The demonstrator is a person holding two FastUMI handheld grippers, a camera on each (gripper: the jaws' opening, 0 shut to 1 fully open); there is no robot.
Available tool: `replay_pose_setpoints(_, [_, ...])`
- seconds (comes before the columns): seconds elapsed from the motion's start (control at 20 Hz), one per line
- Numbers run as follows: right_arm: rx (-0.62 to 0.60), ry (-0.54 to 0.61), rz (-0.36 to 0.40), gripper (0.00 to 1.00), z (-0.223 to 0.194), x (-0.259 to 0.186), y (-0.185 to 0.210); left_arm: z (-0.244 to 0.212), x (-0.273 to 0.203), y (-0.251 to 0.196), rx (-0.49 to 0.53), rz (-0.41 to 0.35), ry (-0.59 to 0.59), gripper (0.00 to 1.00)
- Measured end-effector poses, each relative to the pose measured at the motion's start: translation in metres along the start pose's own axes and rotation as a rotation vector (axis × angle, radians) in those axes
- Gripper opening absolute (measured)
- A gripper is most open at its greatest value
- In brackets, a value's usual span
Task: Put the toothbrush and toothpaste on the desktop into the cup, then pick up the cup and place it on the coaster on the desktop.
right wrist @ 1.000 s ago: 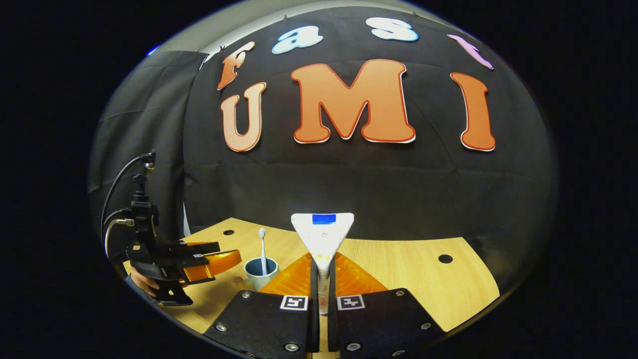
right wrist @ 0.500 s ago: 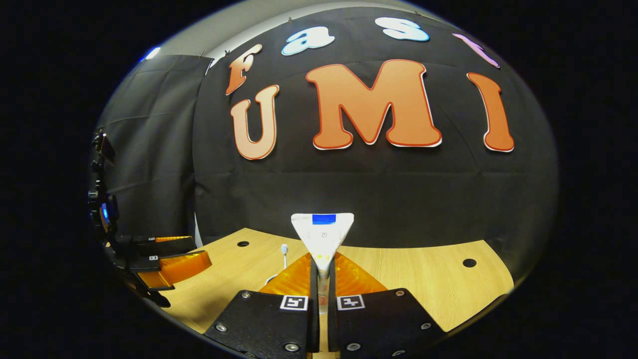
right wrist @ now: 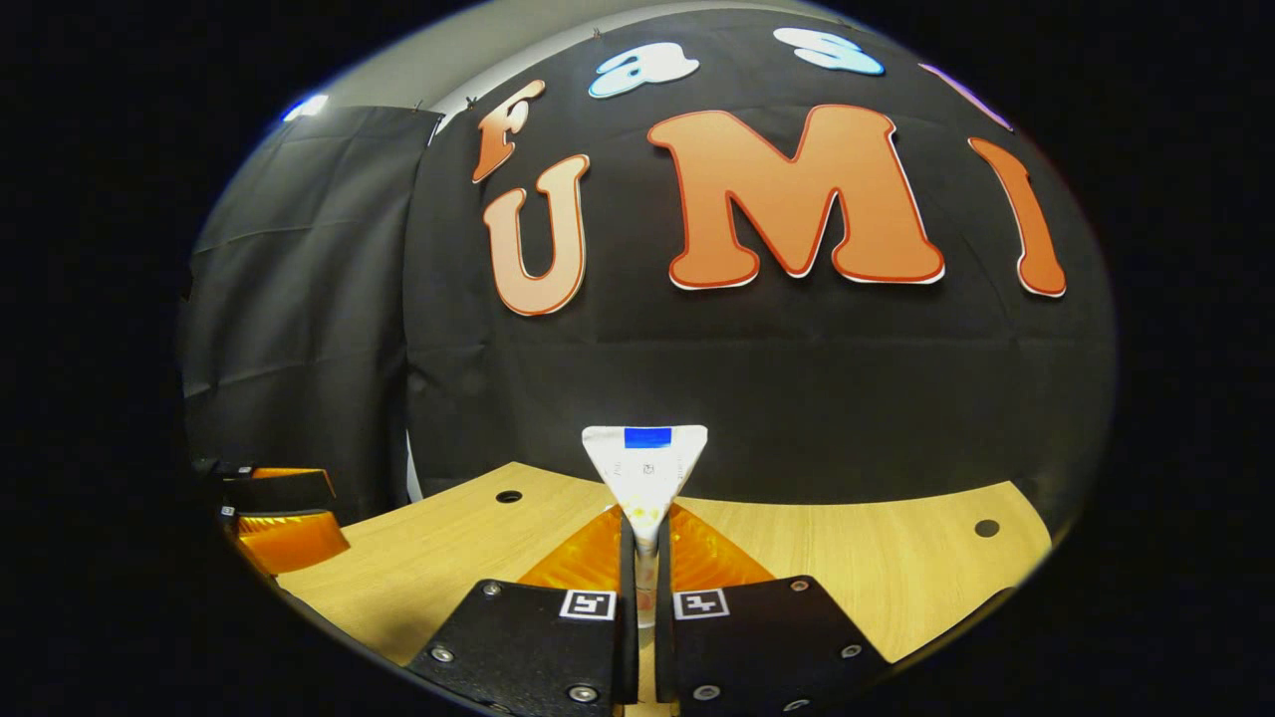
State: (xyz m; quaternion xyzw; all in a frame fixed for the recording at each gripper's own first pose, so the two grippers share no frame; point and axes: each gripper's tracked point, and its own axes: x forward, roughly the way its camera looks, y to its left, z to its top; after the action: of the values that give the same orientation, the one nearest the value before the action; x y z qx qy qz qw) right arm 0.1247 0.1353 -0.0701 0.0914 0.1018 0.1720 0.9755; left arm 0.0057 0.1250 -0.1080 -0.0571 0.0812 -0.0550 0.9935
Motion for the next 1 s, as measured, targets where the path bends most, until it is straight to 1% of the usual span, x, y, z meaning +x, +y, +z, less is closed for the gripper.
replay_pose_setpoints(0.15, [-0.032,-0.003,0.006,0.07,-0.009,0.017,0.007,0.003,-0.008,0.006,-0.007,0.023,-0.011,0.98])
replay_pose_setpoints(0.35, [-0.001,0.018,0.041,0.07,-0.028,0.035,0.02,0.004,-0.016,0.012,0.0,0.042,-0.017,0.98])
replay_pose_setpoints(0.55, [-0.023,0.028,0.034,0.07,-0.043,0.048,0.02,-0.003,-0.017,0.016,-0.016,0.057,-0.001,0.98])
replay_pose_setpoints(0.85, [-0.076,0.047,0.048,0.07,-0.063,0.053,0.027,-0.015,-0.011,0.011,-0.04,0.059,0.032,0.98])
replay_pose_setpoints(1.0, [-0.069,0.061,0.053,0.07,-0.075,0.054,0.027,-0.023,-0.007,0.009,-0.048,0.057,0.055,0.98])
